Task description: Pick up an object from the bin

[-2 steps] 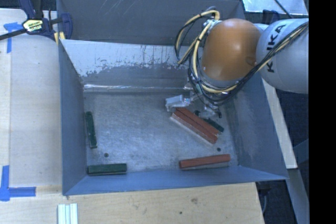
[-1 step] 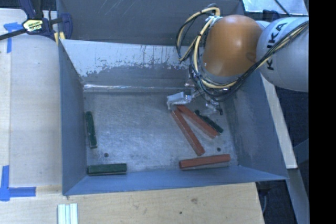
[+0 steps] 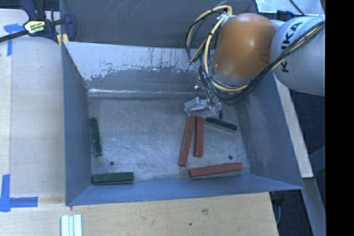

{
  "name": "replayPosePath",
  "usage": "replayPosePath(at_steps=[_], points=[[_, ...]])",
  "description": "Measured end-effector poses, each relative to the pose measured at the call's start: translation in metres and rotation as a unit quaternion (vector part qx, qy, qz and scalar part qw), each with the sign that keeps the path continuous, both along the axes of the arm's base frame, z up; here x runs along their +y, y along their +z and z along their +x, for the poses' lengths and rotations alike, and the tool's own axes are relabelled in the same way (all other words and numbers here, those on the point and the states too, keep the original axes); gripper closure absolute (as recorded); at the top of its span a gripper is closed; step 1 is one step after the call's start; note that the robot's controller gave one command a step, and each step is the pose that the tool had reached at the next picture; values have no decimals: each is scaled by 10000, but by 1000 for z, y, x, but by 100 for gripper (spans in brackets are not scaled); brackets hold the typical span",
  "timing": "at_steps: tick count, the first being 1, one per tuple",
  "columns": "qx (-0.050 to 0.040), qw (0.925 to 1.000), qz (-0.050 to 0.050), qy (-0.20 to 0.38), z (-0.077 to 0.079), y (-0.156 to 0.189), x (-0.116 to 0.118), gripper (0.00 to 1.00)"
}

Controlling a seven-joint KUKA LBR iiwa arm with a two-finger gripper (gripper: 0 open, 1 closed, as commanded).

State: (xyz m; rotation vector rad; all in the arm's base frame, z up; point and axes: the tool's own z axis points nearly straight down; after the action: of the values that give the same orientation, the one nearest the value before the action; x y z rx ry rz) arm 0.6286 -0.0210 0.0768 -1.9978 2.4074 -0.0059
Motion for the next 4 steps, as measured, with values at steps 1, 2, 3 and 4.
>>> replayPosePath(at_steps=[1,2,3,4], points=[[-8,9985,-1,544,-1,0,-2,100],[47,9977,-28,679,-16,18,-20,100],[23,9873,-67,1587,-16,0,-6,100],[36,9356,-43,3529,-31,20,-12,100]])
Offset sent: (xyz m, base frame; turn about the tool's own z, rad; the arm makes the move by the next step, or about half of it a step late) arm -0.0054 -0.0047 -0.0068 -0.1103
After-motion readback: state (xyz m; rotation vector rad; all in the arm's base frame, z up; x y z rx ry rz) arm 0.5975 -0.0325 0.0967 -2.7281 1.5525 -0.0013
